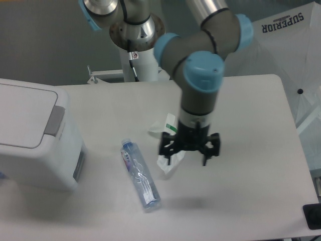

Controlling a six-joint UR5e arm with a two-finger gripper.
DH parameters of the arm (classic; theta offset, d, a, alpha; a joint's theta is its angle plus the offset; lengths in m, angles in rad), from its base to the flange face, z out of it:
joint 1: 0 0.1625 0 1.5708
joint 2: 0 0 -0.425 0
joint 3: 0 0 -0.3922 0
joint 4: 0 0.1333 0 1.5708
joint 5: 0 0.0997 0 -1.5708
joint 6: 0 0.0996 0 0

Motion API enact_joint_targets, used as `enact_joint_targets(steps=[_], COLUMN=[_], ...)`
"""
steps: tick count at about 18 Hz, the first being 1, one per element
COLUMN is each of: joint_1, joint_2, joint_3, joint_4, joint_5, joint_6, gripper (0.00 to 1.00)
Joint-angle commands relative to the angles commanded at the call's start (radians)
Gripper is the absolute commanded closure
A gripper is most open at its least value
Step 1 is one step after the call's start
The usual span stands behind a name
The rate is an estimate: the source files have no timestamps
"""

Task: Open the trash can
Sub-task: 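Position the open gripper above the lid edge of the trash can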

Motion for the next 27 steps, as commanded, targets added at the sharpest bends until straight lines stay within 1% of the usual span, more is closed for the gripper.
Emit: enact_joint_targets(steps=[3, 5, 7, 11, 17, 22, 25, 27], joint_1=[-0.025, -0.035, -0.071, -0.123, -0.173, -0.178, -0.178, -0.180], joint_2=[0.052, 0.086, 0.106, 0.147, 0.180, 0.203, 0.207, 0.201], joint_3=[0.005, 0.003, 0.005, -0.015, -0.028, -0.078, -0.101, -0.104], joint_4=[0.000, 0.000, 0.000, 0.000, -0.002, 0.000, 0.002, 0.002], joint_5=[-0.054, -0.069, -0.072, -0.071, -0.068, -0.063, -0.060, -0.060], joint_6=[-0.041, -0.069, -0.095, -0.098, -0.115, -0.114, -0.108, -0.108], gripper=[0.00, 0.00, 0.00, 0.00, 0.00, 0.00, 0.00, 0.00])
